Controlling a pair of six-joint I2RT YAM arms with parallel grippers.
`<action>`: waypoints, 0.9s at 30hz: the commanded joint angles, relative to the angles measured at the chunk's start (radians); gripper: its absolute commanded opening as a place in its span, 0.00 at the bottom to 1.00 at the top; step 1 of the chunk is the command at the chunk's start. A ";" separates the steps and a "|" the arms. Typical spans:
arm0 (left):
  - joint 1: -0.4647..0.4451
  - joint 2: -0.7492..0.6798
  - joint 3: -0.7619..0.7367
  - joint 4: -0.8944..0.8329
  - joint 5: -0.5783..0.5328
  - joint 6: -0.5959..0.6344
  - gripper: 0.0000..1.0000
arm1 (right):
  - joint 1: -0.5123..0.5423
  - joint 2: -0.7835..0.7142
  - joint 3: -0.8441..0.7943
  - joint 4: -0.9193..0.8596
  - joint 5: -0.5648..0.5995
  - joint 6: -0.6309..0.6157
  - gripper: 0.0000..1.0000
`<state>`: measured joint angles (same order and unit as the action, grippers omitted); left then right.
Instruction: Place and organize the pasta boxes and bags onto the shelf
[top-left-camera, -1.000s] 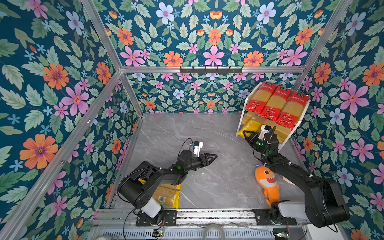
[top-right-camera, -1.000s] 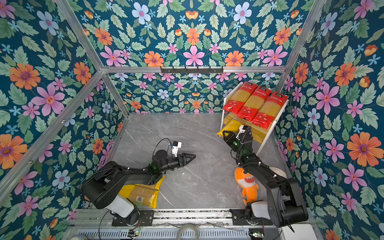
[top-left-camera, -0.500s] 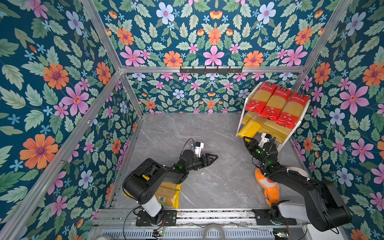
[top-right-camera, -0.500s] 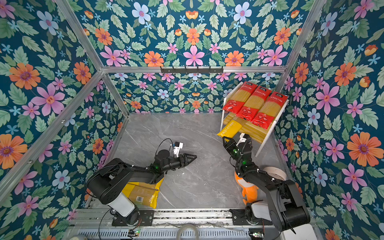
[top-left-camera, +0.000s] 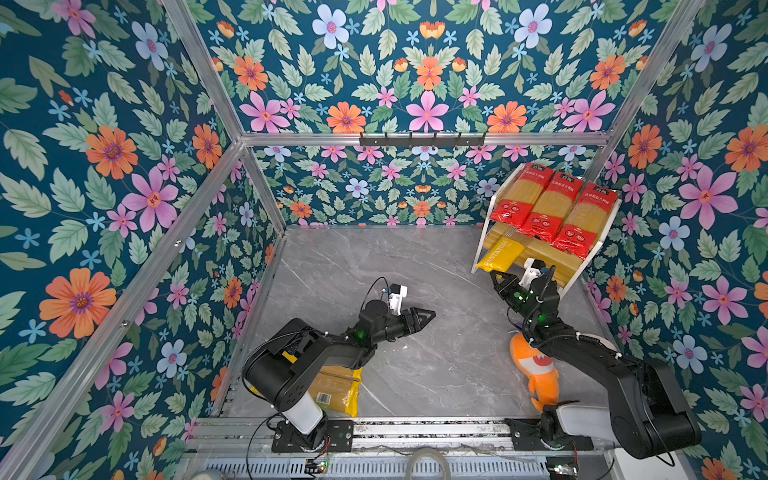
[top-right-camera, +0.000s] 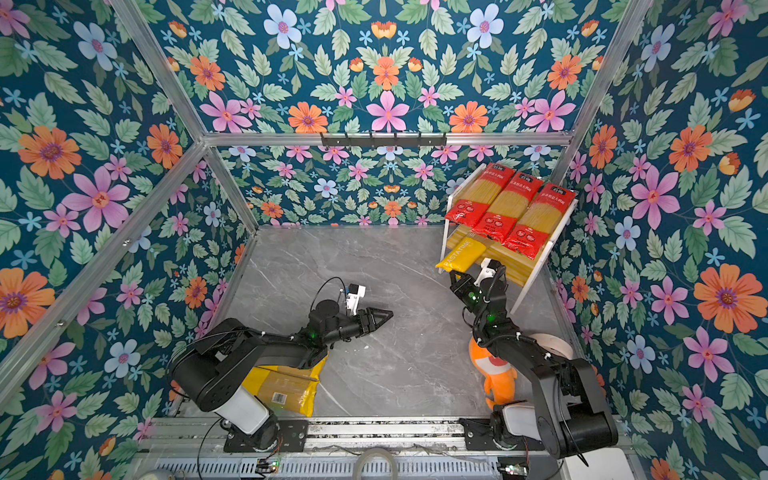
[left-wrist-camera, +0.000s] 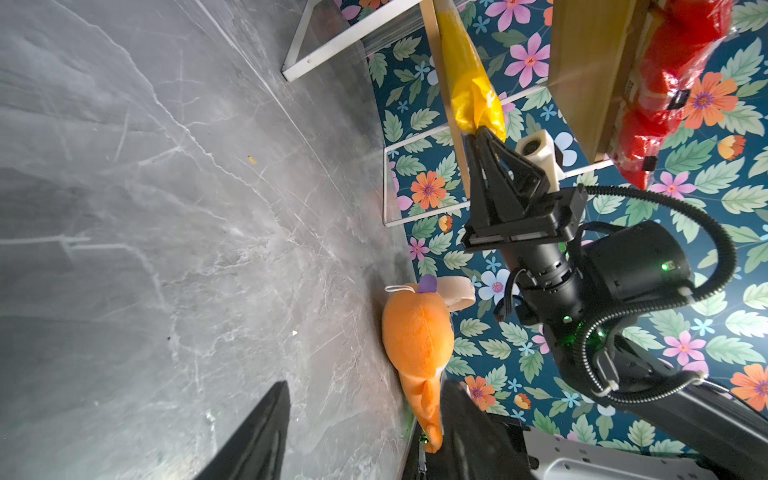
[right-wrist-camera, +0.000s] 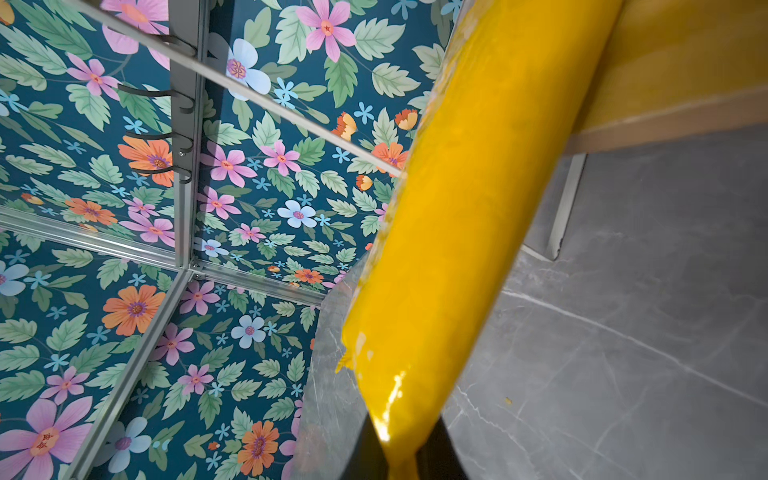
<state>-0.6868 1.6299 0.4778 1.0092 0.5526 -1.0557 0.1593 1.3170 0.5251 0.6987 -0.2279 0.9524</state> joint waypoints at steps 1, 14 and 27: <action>0.001 -0.001 0.002 -0.003 -0.006 0.025 0.61 | -0.022 0.035 0.043 0.038 -0.052 -0.043 0.09; 0.001 -0.034 -0.010 -0.060 -0.023 0.059 0.60 | -0.034 0.227 0.158 0.108 -0.143 -0.050 0.06; 0.000 -0.024 0.002 -0.064 -0.023 0.061 0.61 | -0.088 0.169 0.128 0.058 -0.163 -0.056 0.22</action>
<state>-0.6868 1.6062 0.4767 0.9337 0.5297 -1.0145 0.0746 1.4986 0.6456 0.7582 -0.3912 0.9112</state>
